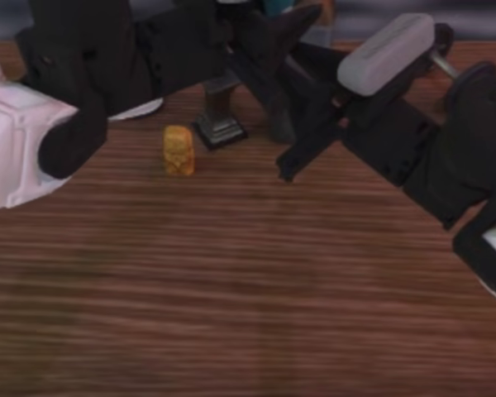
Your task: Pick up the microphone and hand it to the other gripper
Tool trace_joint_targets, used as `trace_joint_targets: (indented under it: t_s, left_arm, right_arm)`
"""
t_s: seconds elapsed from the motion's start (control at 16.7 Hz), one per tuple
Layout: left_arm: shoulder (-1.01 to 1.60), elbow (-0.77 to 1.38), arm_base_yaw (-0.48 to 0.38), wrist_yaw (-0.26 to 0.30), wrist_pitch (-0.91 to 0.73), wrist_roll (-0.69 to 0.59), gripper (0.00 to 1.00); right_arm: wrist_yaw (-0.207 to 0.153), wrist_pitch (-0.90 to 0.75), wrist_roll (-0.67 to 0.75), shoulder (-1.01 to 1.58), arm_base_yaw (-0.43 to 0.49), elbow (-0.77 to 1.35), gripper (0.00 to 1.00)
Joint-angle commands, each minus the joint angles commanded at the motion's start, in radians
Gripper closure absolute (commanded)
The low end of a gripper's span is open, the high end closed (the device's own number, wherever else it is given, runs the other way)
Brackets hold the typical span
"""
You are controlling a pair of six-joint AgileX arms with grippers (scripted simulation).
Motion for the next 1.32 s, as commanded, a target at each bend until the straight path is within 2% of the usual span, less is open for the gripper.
trace_joint_targets:
  t_s: [0.42,1.02,1.32]
  left_arm:
    - [0.000,0.000,0.000,0.000,0.000,0.000,1.00]
    - [-0.005,0.004,0.002,-0.003,-0.002,0.004,1.00]
    - [-0.050,-0.038,0.090,0.076,-0.008,0.005,1.00]
  right_arm:
    - [0.000,0.000,0.000,0.000,0.000,0.000,0.02]
    - [0.004,0.000,-0.003,0.004,-0.004,-0.007,0.00]
    - [-0.020,0.007,-0.001,-0.134,-0.026,-0.157,0.00]
